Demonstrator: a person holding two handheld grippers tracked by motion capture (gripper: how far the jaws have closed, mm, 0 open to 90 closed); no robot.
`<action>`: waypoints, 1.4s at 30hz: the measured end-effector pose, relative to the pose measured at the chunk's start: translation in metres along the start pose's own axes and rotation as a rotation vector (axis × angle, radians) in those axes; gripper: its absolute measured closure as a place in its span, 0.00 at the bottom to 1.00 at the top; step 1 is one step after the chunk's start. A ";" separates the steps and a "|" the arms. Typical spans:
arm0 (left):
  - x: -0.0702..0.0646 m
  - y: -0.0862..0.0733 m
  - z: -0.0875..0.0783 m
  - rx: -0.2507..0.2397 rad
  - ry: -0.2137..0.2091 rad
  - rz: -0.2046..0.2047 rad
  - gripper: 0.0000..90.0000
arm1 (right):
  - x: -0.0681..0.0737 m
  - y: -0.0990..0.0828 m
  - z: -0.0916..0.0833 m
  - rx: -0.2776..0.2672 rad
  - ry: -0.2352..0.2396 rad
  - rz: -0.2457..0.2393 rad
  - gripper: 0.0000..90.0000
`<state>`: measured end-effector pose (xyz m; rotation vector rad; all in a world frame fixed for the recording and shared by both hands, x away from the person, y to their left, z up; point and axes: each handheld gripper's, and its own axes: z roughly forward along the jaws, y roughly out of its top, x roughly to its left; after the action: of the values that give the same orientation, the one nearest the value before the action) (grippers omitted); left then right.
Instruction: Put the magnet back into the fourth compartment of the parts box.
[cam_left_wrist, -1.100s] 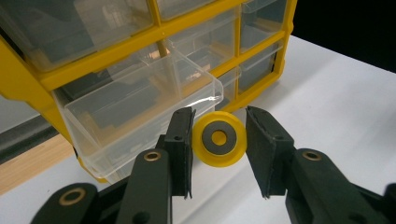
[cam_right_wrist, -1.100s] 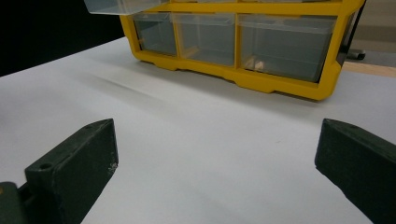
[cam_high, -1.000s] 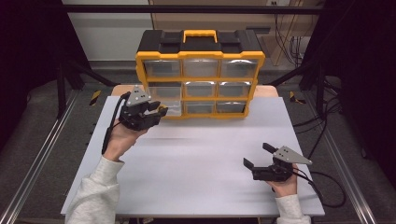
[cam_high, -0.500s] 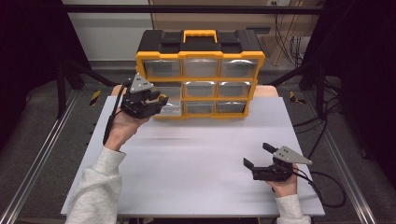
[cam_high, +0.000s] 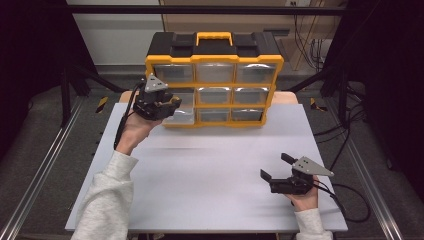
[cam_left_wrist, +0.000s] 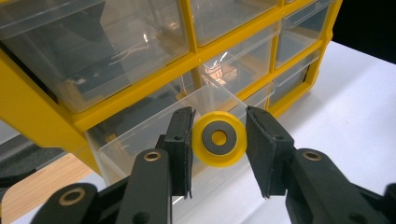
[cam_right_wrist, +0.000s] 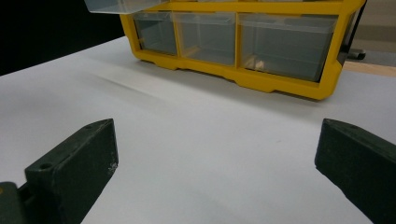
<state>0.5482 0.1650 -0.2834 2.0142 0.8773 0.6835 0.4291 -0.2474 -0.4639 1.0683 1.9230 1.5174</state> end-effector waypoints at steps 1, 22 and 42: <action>0.001 0.000 0.002 0.005 0.000 -0.003 0.69 | 0.000 0.000 0.000 0.000 0.001 0.000 0.00; 0.021 -0.009 0.029 0.051 0.038 -0.029 0.69 | 0.000 0.000 0.000 0.003 0.002 0.000 0.00; 0.024 -0.013 0.044 0.093 0.062 -0.041 0.69 | 0.000 0.000 0.000 0.002 0.002 0.002 0.00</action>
<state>0.5904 0.1686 -0.3139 2.0603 1.0007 0.6968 0.4291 -0.2471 -0.4641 1.0699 1.9258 1.5180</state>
